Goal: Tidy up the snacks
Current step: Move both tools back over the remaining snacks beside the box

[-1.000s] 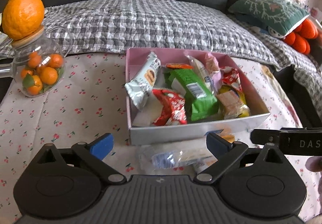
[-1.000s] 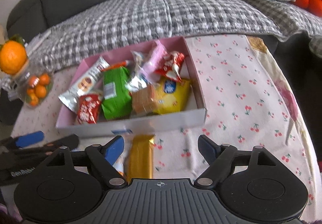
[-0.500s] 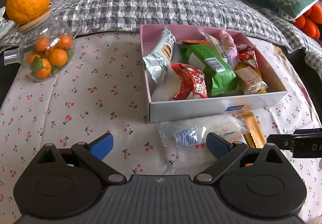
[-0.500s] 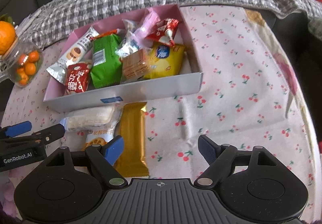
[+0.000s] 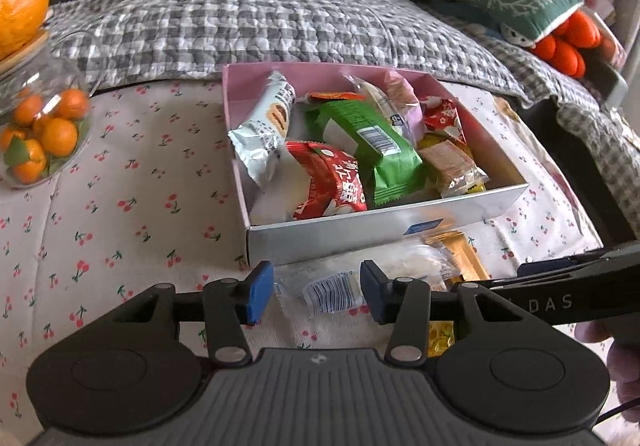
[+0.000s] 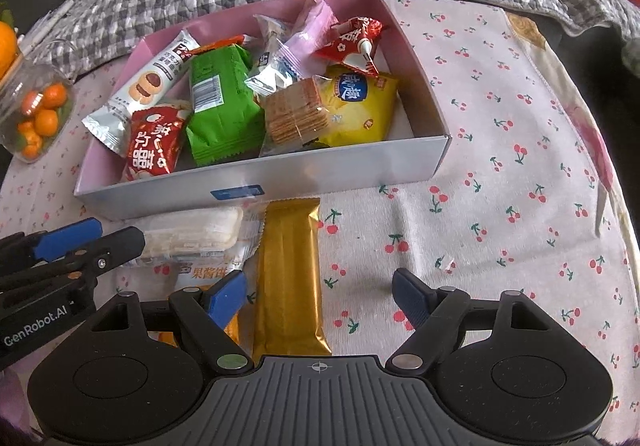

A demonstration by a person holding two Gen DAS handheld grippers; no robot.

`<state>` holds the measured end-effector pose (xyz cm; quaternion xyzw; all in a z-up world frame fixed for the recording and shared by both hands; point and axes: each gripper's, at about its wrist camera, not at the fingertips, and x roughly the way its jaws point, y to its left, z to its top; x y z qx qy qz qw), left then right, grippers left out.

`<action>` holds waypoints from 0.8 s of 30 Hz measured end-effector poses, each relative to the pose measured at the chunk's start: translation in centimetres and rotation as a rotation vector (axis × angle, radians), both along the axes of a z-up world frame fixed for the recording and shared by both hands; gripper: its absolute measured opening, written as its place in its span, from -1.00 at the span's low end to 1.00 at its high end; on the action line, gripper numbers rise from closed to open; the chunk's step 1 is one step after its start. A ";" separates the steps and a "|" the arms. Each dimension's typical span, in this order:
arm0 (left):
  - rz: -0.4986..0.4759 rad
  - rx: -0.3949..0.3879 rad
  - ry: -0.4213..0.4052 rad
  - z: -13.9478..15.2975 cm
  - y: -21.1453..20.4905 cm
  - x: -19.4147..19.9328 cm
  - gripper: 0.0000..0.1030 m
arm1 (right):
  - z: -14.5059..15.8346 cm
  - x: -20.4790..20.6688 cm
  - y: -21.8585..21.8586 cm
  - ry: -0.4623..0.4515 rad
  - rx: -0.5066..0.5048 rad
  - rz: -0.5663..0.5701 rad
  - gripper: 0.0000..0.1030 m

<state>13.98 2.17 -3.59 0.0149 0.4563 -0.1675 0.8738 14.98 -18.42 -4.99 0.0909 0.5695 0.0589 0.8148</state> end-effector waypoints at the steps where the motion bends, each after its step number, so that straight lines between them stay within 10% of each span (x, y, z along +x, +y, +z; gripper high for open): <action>1: -0.004 0.006 0.004 -0.1 -0.1 0.1 -0.14 | -0.1 0.0 0.0 0.000 -0.003 0.003 0.55; 6: -0.052 -0.010 0.009 0.1 -0.2 0.0 -0.65 | -0.2 0.0 0.2 -0.016 -0.046 0.013 0.18; 18: -0.226 0.049 0.115 -0.1 -1.8 -1.3 -0.70 | -0.2 -0.2 -2.0 -0.030 -0.044 -0.024 -0.35; 21: -0.218 0.042 0.093 0.3 -1.5 -1.4 -0.43 | -0.1 -0.3 -2.7 -0.026 -0.032 -0.046 -0.36; 24: -0.195 0.085 0.027 0.7 -1.5 -1.6 0.35 | 0.0 -0.4 -3.4 -0.027 -0.029 -0.064 -0.36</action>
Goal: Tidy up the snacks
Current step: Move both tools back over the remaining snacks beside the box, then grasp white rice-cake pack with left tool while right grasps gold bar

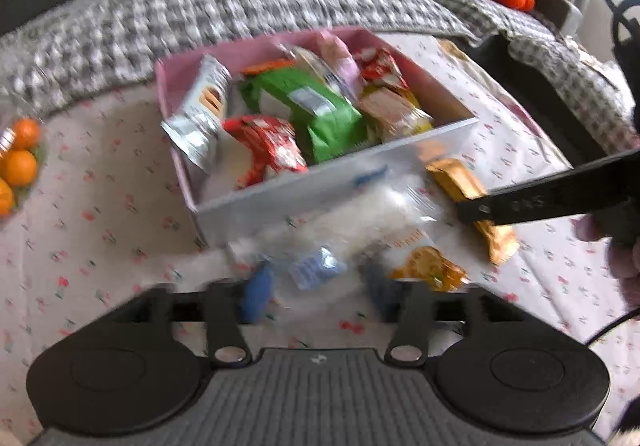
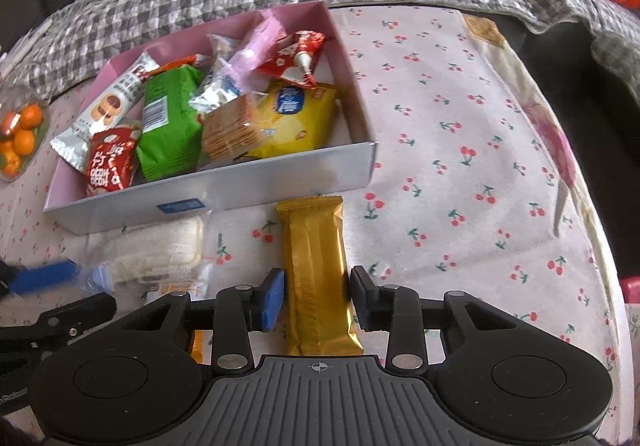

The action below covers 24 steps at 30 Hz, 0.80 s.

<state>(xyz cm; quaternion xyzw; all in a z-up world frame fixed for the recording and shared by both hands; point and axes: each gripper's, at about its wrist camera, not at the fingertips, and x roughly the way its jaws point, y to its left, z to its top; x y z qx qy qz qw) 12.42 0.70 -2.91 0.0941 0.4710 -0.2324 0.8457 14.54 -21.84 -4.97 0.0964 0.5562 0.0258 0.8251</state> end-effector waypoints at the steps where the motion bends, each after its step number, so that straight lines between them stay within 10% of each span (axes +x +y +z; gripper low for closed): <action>1: 0.005 0.013 -0.023 0.1 0.0 0.0 0.40 | 0.0 0.0 -0.2 0.001 0.003 -0.004 -0.36; 11: -0.106 0.038 -0.063 -1.4 -2.1 1.0 0.20 | -0.2 -0.5 -2.3 0.030 0.067 -0.015 -0.23; 24: -0.109 0.156 -0.083 -1.3 -2.1 -0.9 -0.63 | -0.3 -0.7 -2.9 0.033 0.083 0.016 -0.35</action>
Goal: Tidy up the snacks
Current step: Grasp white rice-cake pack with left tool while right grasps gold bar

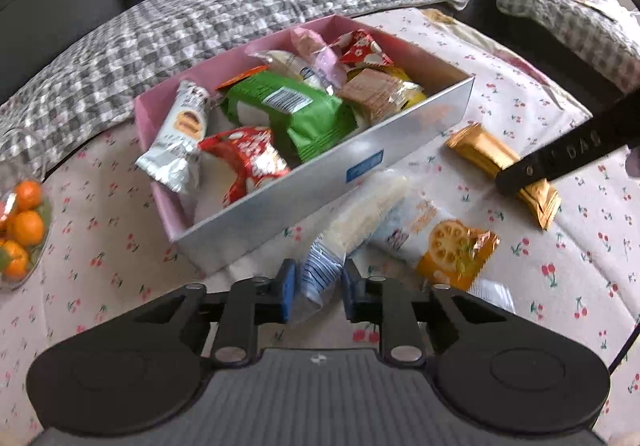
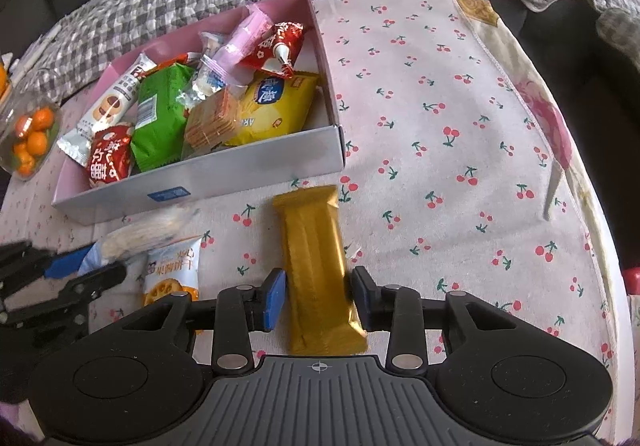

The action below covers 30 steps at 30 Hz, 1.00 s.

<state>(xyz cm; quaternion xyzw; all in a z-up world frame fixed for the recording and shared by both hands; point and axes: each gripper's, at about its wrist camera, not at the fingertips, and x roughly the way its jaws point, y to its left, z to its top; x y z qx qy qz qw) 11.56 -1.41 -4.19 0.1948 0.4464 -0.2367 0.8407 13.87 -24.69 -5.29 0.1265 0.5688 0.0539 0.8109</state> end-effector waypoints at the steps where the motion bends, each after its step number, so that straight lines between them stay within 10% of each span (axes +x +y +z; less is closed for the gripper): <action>1: 0.004 0.006 0.004 0.1 0.2 -0.3 -0.64 | 0.0 0.0 0.0 0.000 -0.001 -0.002 -0.36; 11: 0.011 0.052 0.081 0.6 2.5 -2.9 -0.55 | 0.1 -0.2 0.4 -0.001 -0.022 0.020 -0.28; 20: -0.056 -0.013 0.033 1.2 2.9 -3.3 0.48 | 0.6 -1.0 -0.1 0.005 0.014 0.037 -0.11; 30: -0.042 -0.022 0.055 -0.4 1.0 -1.4 0.21 | -0.1 -1.3 0.3 0.002 -0.019 0.047 -0.11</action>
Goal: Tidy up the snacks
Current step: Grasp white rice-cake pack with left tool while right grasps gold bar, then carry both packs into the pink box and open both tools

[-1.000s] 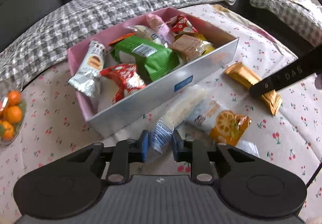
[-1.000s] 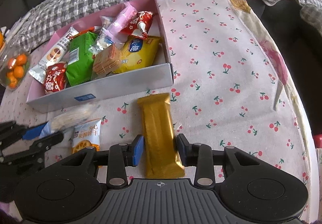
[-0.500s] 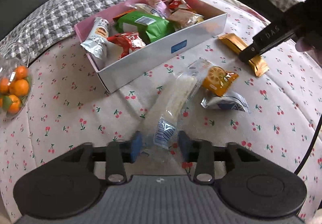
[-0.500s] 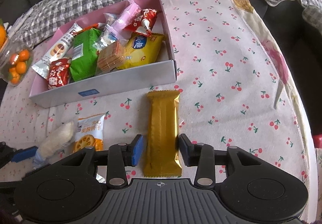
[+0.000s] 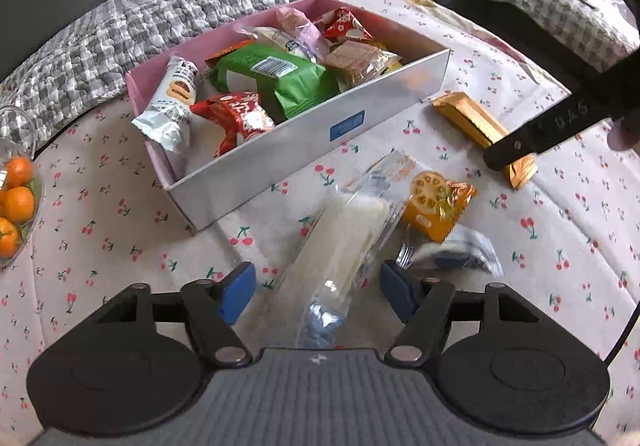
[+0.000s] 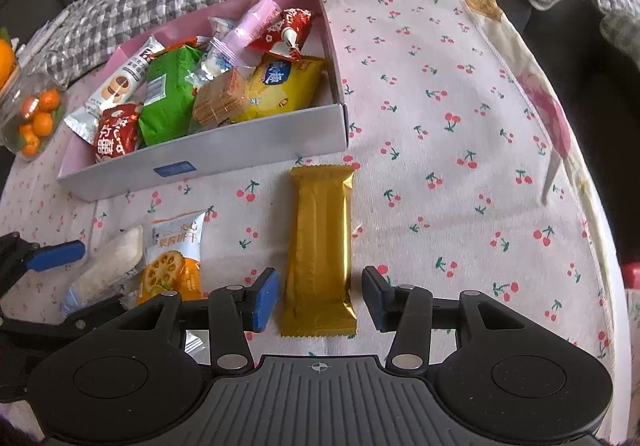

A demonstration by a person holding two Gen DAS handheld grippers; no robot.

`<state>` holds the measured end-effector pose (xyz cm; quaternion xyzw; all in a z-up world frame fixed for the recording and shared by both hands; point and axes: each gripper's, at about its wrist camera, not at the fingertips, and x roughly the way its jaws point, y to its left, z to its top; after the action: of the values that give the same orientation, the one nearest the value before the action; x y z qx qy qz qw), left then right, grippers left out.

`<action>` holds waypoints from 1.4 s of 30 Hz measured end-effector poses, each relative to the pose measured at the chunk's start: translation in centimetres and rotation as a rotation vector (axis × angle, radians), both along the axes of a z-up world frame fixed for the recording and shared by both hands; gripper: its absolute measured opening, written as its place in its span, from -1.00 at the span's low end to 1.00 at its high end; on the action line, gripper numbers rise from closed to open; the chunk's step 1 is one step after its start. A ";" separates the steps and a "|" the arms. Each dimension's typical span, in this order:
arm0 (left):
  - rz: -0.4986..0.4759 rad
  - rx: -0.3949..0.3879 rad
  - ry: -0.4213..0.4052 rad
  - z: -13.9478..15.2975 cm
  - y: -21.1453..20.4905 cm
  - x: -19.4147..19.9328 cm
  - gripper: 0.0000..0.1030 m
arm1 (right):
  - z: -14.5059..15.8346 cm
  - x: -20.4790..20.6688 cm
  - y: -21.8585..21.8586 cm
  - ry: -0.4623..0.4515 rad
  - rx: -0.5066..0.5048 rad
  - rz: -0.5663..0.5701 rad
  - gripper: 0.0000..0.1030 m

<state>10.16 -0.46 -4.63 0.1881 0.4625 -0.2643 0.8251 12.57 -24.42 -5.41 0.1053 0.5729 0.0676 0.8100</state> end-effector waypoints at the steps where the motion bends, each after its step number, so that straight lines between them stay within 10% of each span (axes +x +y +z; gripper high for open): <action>1: 0.004 -0.003 0.009 0.0 -0.2 0.1 0.15 | 0.0 0.0 0.2 -0.008 -0.012 0.013 -0.11; 6: 0.032 -0.021 0.030 0.2 -0.4 0.3 -0.36 | 0.0 0.0 0.9 -0.034 -0.070 0.041 -0.34; 13: 0.078 -0.025 0.025 0.8 0.0 0.2 -0.59 | 0.3 0.1 -0.4 -0.014 0.002 -0.002 -0.42; 42: 0.355 -0.252 -0.026 6.9 2.6 4.1 -0.63 | 3.9 3.6 -3.2 -0.139 0.244 -0.195 -0.42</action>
<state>14.24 2.14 2.24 0.0026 0.4412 -0.1681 0.8815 16.20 -27.60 -1.56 0.2532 0.4902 0.0648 0.8315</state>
